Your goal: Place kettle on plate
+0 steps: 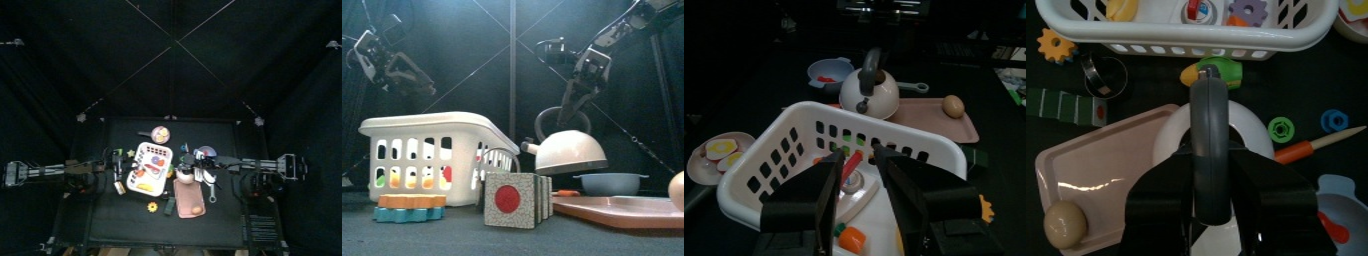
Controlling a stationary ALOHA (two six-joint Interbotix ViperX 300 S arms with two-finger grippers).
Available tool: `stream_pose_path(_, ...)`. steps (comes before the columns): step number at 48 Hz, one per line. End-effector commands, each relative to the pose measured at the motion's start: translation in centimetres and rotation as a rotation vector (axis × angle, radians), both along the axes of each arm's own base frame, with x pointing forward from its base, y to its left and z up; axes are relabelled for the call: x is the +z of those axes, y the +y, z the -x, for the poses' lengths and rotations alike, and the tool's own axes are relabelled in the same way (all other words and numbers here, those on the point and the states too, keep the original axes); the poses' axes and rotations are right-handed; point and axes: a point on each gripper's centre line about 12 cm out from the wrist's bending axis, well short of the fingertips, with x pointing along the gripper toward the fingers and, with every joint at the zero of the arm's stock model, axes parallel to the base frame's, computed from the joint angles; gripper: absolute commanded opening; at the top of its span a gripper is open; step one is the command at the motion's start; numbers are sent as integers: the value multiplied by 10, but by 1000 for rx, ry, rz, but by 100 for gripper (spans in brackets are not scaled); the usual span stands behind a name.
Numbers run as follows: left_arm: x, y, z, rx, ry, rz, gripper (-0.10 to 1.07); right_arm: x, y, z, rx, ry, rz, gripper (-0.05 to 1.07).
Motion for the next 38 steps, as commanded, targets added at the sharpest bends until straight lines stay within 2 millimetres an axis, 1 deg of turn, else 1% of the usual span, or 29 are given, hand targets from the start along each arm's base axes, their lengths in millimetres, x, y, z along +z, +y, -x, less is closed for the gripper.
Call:
stream_pose_path(1, 5, 1, -2, 0, -13, -3, 74, 15, 2, -1, -4, -50, -8, 59)
stream_pose_path(7, 5, 1, -2, 2, -13, -3, 74, 18, 10, -1, 5, -62, -30, 59)
stream_pose_path(16, 5, 1, -2, 1, -14, -3, 74, 14, 27, -2, 36, -56, -72, 59)
stream_pose_path(25, 4, 1, -2, 1, -12, 0, 74, 11, 56, -2, 104, -48, -110, 59)
stream_pose_path(28, 4, 1, -2, 2, -12, 0, 74, 6, 65, -1, 120, -38, -124, 59)
stream_pose_path(31, 4, 1, -2, 1, -12, 0, 74, 2, 69, -1, 127, -30, -134, 59)
stream_pose_path(38, 3, 0, -1, 0, -11, 1, 74, -5, 71, -2, 120, -28, -144, 59)
